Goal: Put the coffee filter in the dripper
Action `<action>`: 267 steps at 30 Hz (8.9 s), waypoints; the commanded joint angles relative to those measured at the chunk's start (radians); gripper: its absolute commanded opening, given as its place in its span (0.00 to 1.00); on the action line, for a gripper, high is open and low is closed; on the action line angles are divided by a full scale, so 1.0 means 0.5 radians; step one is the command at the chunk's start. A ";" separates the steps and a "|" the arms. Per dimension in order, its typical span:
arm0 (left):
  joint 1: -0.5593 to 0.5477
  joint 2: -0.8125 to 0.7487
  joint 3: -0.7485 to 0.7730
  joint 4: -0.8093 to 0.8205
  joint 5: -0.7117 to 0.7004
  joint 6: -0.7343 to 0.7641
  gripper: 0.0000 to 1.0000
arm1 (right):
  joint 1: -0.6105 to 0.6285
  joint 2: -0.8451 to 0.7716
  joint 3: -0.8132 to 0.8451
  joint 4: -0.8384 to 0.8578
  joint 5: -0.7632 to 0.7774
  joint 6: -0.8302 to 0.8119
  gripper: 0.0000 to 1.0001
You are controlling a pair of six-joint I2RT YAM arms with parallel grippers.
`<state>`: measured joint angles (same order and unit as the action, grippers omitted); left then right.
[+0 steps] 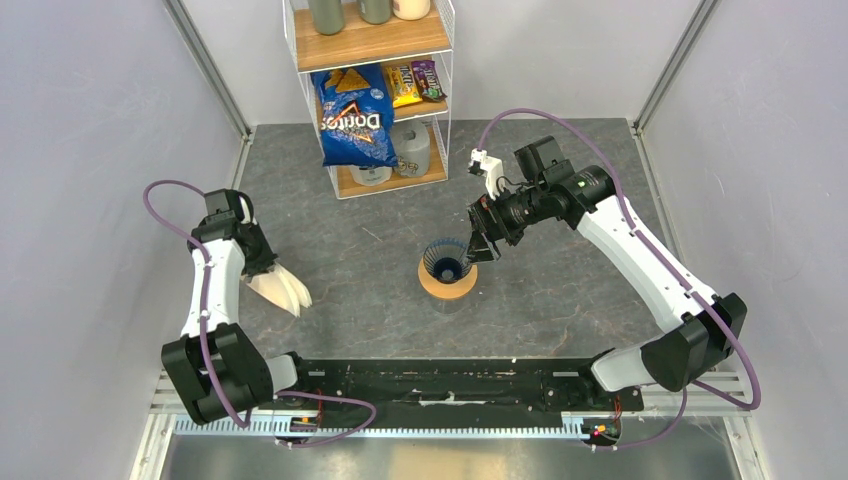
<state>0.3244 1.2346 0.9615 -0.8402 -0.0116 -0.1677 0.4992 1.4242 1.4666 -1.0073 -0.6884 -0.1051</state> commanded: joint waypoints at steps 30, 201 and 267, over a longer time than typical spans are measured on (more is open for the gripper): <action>0.013 -0.068 -0.049 0.120 0.014 -0.119 0.16 | -0.008 0.003 0.070 0.017 -0.032 -0.002 0.97; 0.198 -0.164 -0.186 0.154 0.152 -0.468 0.26 | -0.007 0.067 0.089 0.062 -0.108 0.035 0.97; 0.297 -0.320 -0.058 0.132 0.354 -0.427 0.02 | -0.007 0.118 0.144 0.051 -0.169 0.041 0.97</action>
<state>0.4637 1.1225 0.8398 -0.7216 0.1383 -0.4171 0.4992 1.4818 1.4960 -0.9890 -0.7444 -0.0864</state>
